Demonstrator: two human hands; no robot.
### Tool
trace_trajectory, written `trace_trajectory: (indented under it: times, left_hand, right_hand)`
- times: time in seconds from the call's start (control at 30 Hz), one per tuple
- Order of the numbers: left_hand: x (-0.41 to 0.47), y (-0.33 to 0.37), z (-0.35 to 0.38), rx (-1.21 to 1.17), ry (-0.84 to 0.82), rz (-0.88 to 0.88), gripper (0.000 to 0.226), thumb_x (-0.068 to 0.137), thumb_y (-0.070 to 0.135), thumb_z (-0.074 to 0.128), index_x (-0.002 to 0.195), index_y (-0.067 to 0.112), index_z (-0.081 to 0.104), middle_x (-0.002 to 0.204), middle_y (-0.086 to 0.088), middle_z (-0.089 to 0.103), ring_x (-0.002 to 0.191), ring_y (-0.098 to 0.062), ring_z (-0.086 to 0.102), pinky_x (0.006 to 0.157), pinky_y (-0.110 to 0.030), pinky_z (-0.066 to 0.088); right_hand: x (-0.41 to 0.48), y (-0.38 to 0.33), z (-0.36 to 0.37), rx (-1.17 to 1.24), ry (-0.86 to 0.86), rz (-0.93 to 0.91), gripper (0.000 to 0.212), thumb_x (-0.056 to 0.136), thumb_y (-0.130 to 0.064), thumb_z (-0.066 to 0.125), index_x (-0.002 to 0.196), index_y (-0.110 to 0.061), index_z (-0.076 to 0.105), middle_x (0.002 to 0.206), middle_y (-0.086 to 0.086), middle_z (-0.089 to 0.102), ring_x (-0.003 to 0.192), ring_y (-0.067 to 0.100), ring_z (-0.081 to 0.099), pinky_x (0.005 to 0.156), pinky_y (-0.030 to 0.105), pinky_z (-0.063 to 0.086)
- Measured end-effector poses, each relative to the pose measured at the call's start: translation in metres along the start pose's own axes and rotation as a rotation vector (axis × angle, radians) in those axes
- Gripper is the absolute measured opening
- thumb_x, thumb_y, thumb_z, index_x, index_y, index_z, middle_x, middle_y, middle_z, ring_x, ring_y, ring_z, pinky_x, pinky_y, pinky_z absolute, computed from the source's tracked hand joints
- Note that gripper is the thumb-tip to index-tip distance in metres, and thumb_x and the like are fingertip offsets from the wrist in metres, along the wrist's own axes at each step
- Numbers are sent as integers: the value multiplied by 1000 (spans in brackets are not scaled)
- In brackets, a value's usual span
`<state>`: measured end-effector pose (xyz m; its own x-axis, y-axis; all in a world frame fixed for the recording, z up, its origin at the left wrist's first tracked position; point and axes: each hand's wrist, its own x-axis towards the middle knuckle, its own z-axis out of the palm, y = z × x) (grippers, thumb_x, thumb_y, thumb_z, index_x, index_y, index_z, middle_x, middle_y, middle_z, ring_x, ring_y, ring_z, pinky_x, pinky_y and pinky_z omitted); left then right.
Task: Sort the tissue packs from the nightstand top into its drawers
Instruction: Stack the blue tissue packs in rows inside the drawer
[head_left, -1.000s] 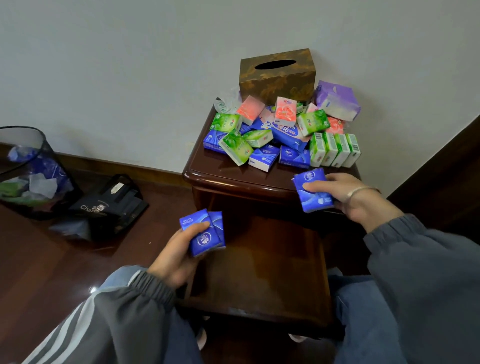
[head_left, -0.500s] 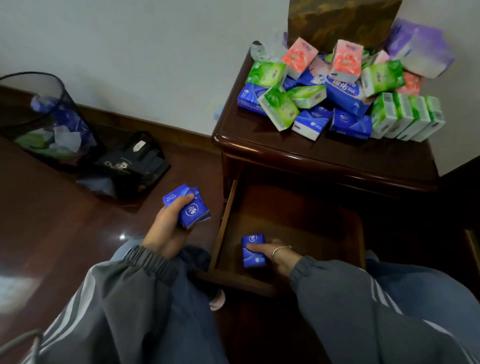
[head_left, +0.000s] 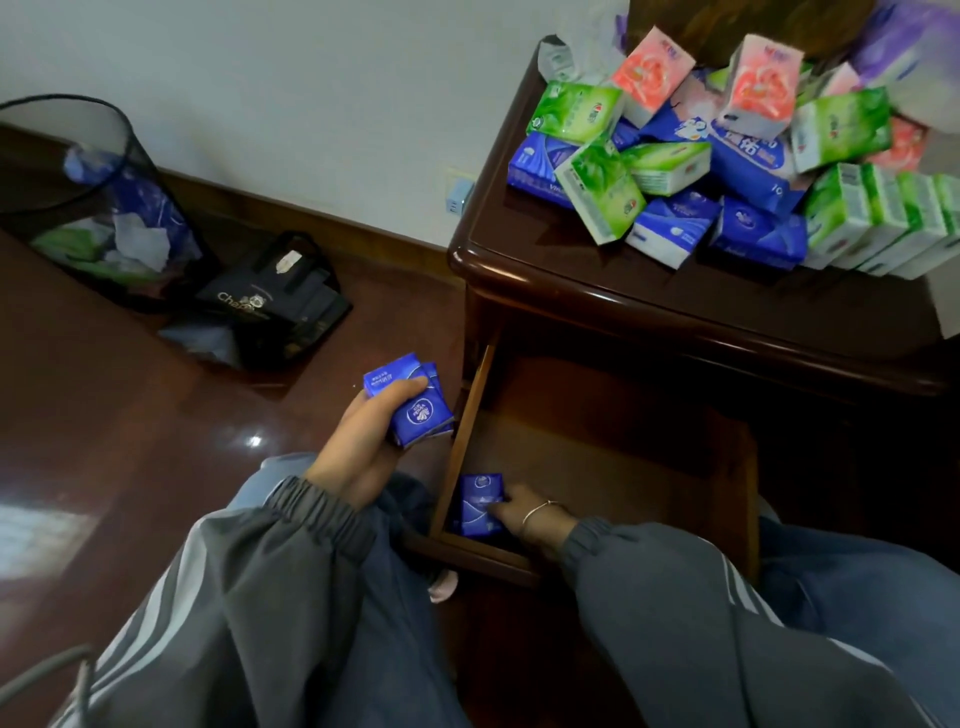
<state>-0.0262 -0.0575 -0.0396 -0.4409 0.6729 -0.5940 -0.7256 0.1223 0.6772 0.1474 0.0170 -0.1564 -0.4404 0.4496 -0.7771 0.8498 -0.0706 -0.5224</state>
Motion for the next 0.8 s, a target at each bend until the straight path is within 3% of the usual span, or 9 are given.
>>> trace_trajectory:
  times: [0.13,0.2,0.27,0.33,0.4,0.47,0.57,0.7,0.8]
  left_hand:
    - [-3,-4,2,60,-38,-83,40,83,17,69,120,6,58,97,-12,72,73,-17,71,60,-28,57]
    - [-6,-6,5,46,-80,-115,42,78,22,72,116,8,60,97,-12,71,74,-19,71,62,-31,58]
    - [-8,-9,11,-31,-132,-123,44,74,23,73,114,9,58,99,-13,69,80,-21,70,69,-37,60]
    - [-12,-14,20,-93,-191,-130,43,76,24,70,113,8,56,102,-16,65,85,-24,67,79,-39,59]
    - [-20,-21,31,-86,-256,-116,38,79,26,67,109,6,55,97,-17,64,83,-24,65,76,-37,58]
    - [-27,-31,41,-59,-284,-76,33,81,27,65,103,3,57,86,-15,67,74,-22,67,72,-35,58]
    - [-36,-41,49,-3,-263,-37,38,81,29,65,108,4,58,92,-15,69,78,-22,68,76,-33,57]
    - [-34,-44,43,166,-148,-15,53,80,44,66,121,12,54,117,-11,66,104,-21,64,89,-31,54]
    - [-18,-37,21,797,166,54,63,90,43,59,142,13,37,141,-9,46,126,-23,48,99,-33,47]
  right_hand:
    - [-18,-17,-19,-108,26,13,39,96,-28,42,129,-8,51,136,15,52,122,30,51,105,38,39]
    - [-42,-31,-34,184,77,-42,39,96,-35,45,129,-15,50,137,8,52,115,20,56,96,34,45]
    - [-72,-49,-44,497,-2,-133,30,93,-42,50,117,-25,55,121,0,62,99,10,63,80,26,51]
    - [-95,-61,-48,640,-48,-208,27,90,-43,53,112,-28,56,113,-4,65,100,11,64,82,28,52]
    - [-109,-67,-46,757,-29,-236,26,89,-38,57,113,-26,53,112,-4,65,101,13,64,81,28,50]
    - [-113,-69,-41,887,22,-236,27,88,-29,61,113,-22,52,107,-1,66,95,15,65,80,29,49]
    - [-112,-66,-34,1025,157,-205,33,85,-16,66,116,-11,55,109,12,66,87,20,65,80,31,51]
    - [-104,-49,-51,1024,281,-166,23,81,-11,69,103,-12,62,93,6,69,73,13,65,68,24,53]
    - [-90,-15,-82,702,347,-106,39,78,-10,72,115,-7,59,95,6,66,77,14,62,66,23,52]
